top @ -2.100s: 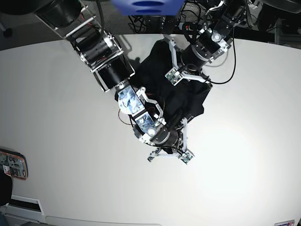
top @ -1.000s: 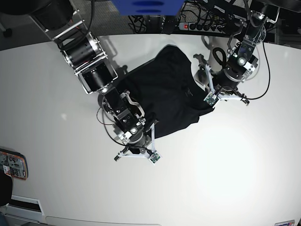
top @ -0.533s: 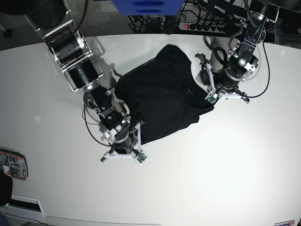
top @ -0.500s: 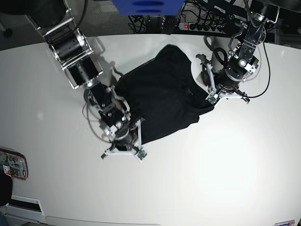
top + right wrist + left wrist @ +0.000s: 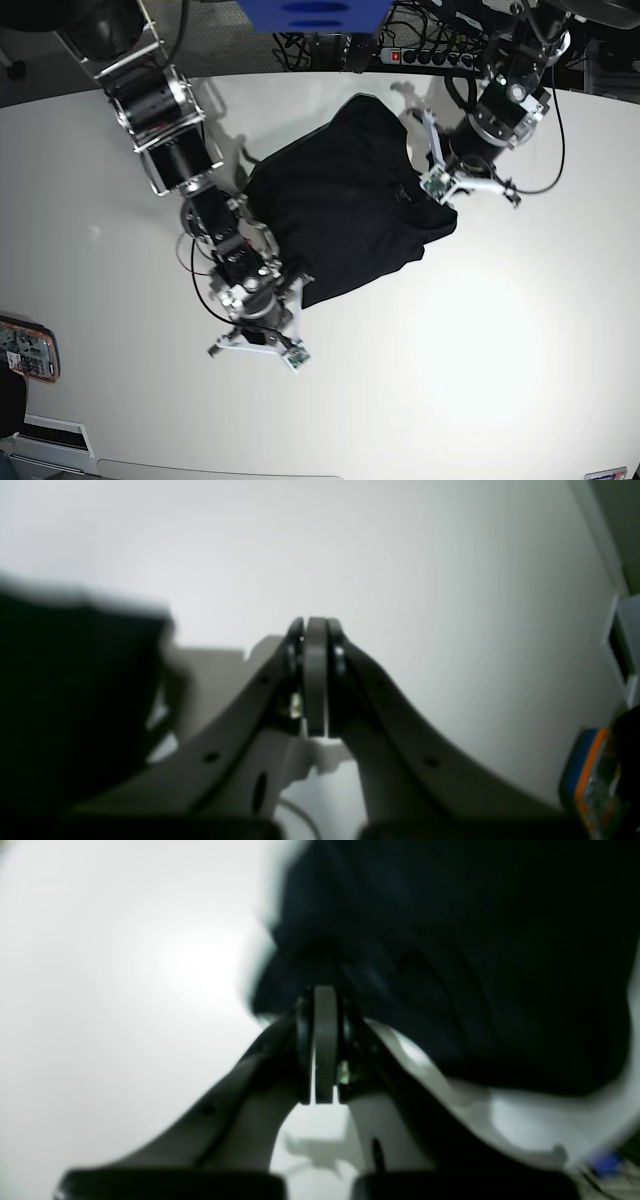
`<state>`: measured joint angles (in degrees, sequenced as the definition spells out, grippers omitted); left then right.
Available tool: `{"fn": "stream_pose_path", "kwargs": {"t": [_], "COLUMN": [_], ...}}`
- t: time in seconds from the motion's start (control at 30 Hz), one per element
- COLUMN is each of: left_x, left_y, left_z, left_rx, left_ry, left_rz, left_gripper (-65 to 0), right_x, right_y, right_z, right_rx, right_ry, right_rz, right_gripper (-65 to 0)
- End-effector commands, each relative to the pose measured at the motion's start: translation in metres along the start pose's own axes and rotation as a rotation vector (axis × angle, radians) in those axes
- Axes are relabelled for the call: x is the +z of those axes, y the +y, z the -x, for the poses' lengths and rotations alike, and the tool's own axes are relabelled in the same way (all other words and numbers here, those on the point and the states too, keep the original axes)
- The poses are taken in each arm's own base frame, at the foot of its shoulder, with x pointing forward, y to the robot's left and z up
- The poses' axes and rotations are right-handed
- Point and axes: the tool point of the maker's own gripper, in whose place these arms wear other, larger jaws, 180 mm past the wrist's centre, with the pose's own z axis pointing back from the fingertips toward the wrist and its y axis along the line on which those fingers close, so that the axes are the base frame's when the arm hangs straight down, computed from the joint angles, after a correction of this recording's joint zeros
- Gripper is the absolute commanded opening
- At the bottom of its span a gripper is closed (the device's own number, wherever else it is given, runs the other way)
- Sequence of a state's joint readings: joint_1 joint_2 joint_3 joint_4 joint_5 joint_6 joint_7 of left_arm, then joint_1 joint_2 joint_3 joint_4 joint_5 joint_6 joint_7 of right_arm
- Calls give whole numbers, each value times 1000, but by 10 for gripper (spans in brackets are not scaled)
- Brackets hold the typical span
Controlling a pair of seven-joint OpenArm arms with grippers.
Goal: Fold the T-shirt properly
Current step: 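Hold the bundle with both grippers and pull it flat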
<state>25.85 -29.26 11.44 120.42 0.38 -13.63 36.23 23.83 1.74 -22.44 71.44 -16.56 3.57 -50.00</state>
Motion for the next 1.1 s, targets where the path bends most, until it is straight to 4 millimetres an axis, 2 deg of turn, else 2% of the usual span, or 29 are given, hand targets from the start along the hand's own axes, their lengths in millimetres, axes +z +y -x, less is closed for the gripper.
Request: {"fn": "stream_pose_path", "kwargs": {"t": [0.0, 0.13, 0.17, 0.23, 0.37, 0.57, 0.63, 0.83, 0.87, 0.97, 1.07], "left_x": [1, -2, -6, -12, -18, -37, -41, -54, -56, -61, -68], "left_y": [-19, -70, -76, -79, -83, -86, -75, -20, -14, -3, 10], "left_z": [-15, -15, -17, -21, -19, 18, 19, 32, 31, 31, 27], "left_rx": [-1, -20, -31, -52, -37, -21, -24, 20, 22, 16, 10], "left_ry": [-58, -52, -55, -63, -52, 55, 58, 97, 97, 101, 100], "left_rz": [45, 184, 201, 216, 221, 231, 209, 81, 69, 48, 26], "left_gripper": [-650, -650, -650, -650, -650, -650, -650, -650, -650, -650, -650], "right_x": [6, 8, 7, 5, -8, -15, -14, -6, -7, -7, -1], "right_y": [5, 20, 27, 41, 58, 68, 67, 58, 54, 64, 72], "right_z": [-34, -48, -51, -55, -43, -33, -35, -49, -41, -9, -6], "right_rx": [-8, -19, -25, -35, -38, -39, -40, -40, -35, -37, -46], "right_ry": [-85, -108, -110, -104, -78, -66, -73, -117, -104, -55, -66], "right_rz": [-16, -45, -59, -86, -125, -145, -143, -123, -114, -129, -140], "right_gripper": [-650, -650, -650, -650, -650, -650, -650, -650, -650, -650, -650]}}
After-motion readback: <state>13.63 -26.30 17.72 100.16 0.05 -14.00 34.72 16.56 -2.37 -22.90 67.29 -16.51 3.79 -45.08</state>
